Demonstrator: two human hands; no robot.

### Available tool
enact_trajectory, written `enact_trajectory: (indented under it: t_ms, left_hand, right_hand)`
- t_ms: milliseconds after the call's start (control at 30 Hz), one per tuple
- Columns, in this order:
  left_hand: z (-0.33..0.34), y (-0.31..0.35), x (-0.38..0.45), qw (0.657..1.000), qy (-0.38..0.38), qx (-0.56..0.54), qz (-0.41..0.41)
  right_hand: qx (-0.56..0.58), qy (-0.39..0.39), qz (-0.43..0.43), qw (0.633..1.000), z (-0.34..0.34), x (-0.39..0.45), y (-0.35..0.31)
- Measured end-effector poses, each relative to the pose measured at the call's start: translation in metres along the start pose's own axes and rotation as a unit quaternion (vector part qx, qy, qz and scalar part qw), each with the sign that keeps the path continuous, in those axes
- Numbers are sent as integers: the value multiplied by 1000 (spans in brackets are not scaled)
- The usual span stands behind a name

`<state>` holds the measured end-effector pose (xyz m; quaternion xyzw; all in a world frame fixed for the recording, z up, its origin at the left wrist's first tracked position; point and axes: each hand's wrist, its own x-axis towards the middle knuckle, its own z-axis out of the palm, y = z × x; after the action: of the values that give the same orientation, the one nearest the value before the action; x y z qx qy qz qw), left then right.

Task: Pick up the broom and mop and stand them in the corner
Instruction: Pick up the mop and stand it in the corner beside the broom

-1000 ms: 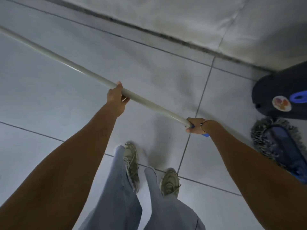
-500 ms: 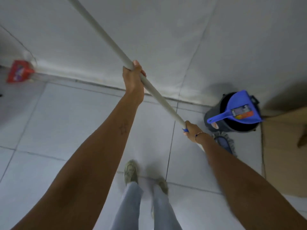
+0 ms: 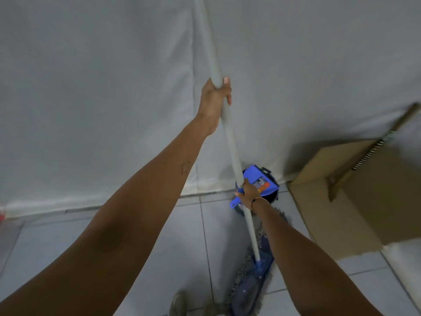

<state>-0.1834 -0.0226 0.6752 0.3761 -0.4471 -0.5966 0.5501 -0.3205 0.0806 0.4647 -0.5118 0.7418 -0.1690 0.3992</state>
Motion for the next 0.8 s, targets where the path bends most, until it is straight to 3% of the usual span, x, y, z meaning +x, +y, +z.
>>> enact_trajectory:
  t_ms: [100, 333, 567, 800]
  left_hand:
    - [37, 10, 5, 997, -81, -8, -14]
    - [114, 24, -4, 964, -264, -2, -23]
    - [207, 15, -29, 935, -354, 1, 5]
    - [309, -10, -43, 930, -364, 44, 35]
  right_hand:
    - [33, 17, 28, 999, -18, -10, 9]
    - [161, 144, 32, 976, -43, -45, 29]
    - [212, 255, 37, 943, -92, -79, 73]
    - [220, 245, 45, 943, -167, -83, 139]
